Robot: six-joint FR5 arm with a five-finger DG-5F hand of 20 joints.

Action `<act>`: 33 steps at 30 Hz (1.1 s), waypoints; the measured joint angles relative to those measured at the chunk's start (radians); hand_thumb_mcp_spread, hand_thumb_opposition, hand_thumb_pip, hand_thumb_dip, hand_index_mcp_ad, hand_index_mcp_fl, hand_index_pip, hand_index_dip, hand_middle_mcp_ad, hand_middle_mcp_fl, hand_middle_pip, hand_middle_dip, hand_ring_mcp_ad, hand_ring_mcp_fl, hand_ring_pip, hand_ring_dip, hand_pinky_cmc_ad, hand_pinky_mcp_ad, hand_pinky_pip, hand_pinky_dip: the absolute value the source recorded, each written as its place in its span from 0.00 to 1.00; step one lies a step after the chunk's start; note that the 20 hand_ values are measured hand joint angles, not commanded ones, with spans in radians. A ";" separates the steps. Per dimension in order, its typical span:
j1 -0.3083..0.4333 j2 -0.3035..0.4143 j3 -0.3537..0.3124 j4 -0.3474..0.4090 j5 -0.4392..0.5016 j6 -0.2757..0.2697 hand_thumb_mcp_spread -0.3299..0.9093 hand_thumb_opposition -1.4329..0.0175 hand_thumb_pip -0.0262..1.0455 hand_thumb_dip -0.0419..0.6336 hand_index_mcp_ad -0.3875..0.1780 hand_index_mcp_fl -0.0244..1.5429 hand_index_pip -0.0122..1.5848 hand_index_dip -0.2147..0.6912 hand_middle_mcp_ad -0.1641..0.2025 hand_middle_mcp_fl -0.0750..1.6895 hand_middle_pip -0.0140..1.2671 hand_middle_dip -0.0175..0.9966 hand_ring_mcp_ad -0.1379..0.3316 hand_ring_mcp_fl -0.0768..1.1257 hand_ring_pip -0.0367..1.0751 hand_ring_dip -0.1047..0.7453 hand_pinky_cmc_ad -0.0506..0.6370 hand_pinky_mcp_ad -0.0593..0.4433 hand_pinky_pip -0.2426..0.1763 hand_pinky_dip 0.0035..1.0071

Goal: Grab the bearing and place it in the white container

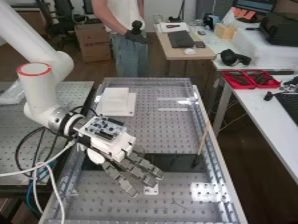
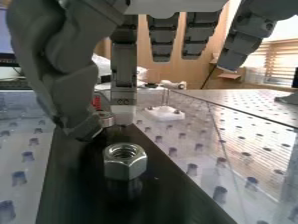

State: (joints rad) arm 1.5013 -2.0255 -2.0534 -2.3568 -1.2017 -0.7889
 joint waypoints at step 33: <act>-0.009 0.011 0.013 -0.005 -0.023 -0.002 0.56 0.42 0.57 0.50 0.58 0.23 0.92 0.44 0.64 0.04 0.10 0.14 0.53 0.07 0.11 0.15 0.61 0.61 0.36 0.19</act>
State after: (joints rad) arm 1.4923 -2.0144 -2.0400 -2.3615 -1.2247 -0.7907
